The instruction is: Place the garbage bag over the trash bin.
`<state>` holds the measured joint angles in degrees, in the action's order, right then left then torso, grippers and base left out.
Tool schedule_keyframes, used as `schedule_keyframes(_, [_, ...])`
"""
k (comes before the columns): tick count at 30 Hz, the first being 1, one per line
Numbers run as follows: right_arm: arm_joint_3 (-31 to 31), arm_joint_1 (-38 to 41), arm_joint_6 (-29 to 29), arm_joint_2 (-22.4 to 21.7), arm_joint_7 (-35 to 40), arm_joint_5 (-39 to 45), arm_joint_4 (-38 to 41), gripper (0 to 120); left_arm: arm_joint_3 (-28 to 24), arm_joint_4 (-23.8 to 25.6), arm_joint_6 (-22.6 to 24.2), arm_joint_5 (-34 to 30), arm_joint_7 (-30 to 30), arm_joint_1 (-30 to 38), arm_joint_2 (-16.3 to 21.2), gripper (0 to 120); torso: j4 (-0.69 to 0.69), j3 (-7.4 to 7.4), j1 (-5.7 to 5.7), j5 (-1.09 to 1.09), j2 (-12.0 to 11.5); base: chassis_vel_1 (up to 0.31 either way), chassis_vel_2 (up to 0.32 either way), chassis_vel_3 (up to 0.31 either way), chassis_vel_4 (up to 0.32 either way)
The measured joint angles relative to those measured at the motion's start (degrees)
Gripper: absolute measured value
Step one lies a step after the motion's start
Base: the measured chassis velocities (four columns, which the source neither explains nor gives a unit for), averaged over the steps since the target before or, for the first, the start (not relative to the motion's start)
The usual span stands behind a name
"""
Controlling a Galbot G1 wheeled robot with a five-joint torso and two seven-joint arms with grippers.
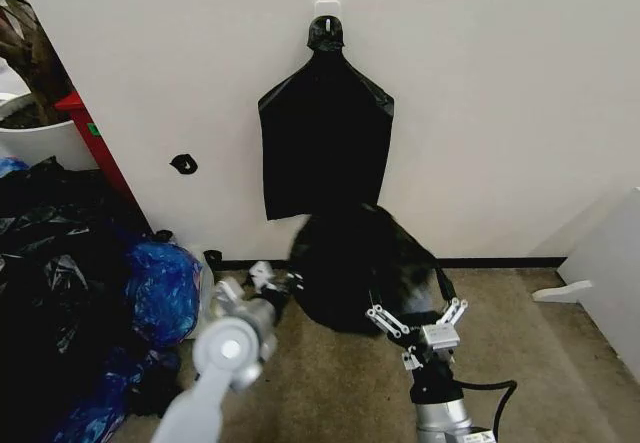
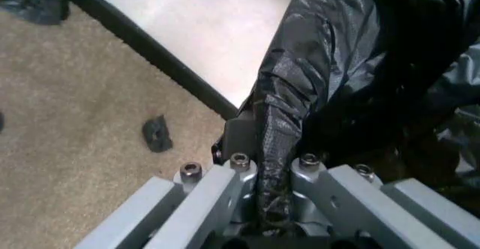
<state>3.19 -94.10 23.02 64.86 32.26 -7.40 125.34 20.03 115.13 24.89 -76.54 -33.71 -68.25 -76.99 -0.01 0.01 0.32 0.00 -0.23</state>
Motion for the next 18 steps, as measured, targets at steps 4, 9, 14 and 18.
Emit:
schedule_keyframes(4, [0.6, 1.1, 0.6, 0.3, -1.0, 2.9, -3.5, 100, 1.6, 1.7, 0.9, -1.4, -0.4, -1.0, 0.4, 1, -0.02, 0.00, 0.00, 0.01, 0.0, 0.000, 0.000, 0.000, 0.000])
schedule_keyframes(9, [0.8, 2.3, 0.5, 0.5, -2.2, 4.8, -6.1, 100, 2.2, 3.1, 1.4, -1.7, -0.4, -2.1, 0.8, 1, -0.01, 0.00, 0.00, 0.00, 0.0, 0.000, 0.000, 0.000, 0.000])
schedule_keyframes(14, [1.9, 3.6, 0.1, 0.5, -3.7, 5.4, -9.9, 100, 2.9, 5.2, 2.2, -2.6, -0.4, -3.0, 1.1, 1, -0.01, 0.00, 0.00, 0.02, 0.0, 0.000, 0.000, 0.000, 0.000])
schedule_keyframes(18, [4.9, 4.7, 1.4, 0.1, -5.7, 1.5, -14.8, 100, 3.2, 6.5, 2.5, -3.0, -0.2, -3.3, 1.3, 1, -0.02, 0.00, 0.00, 0.02, 0.0, 0.000, 0.000, 0.000, 0.000])
